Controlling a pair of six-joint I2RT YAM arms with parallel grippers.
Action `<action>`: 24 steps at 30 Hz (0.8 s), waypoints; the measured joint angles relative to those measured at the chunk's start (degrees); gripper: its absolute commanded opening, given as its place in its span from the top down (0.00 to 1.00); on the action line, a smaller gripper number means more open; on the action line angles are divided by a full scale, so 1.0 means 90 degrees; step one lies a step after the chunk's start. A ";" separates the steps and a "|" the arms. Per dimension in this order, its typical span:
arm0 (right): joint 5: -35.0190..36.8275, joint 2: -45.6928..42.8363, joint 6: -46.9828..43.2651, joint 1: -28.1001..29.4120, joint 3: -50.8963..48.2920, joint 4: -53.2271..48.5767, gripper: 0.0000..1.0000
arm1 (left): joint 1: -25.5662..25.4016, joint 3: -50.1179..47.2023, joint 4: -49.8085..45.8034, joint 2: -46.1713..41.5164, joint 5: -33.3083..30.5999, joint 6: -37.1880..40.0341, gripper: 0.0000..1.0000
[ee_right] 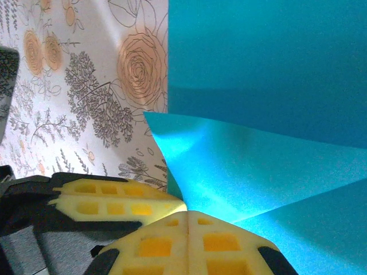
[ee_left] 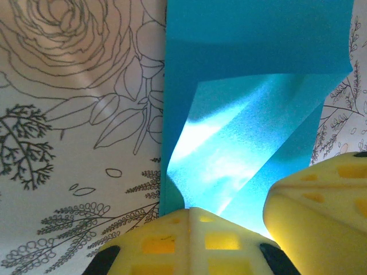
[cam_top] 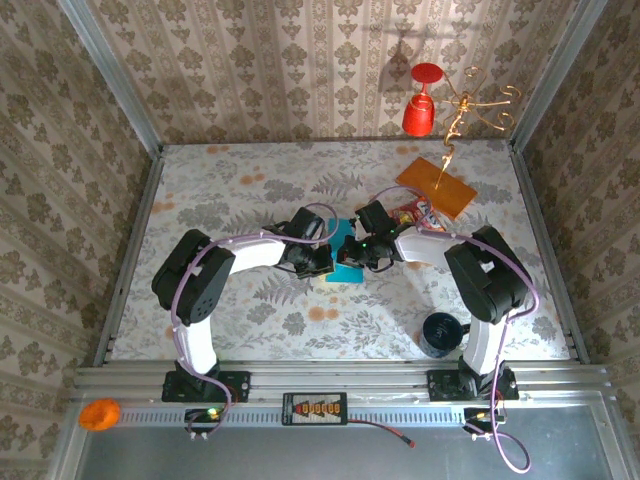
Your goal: Fold a paper plane with a square sheet of paper (pick it up from the middle)
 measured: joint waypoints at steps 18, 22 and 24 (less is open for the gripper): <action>-0.0024 0.0352 0.0155 -0.0593 0.0000 0.0046 0.97 | -0.0002 -0.0002 -0.0002 0.0002 0.0000 -0.0165 1.00; -0.0046 0.0381 0.0100 -0.0923 0.0027 0.0056 0.97 | -0.0017 -0.0012 0.0036 0.0010 0.0002 -0.0189 1.00; -0.0044 0.0430 0.0083 -0.1015 0.0097 0.0044 0.97 | -0.0032 -0.0015 0.0061 0.0010 -0.0002 -0.0206 1.00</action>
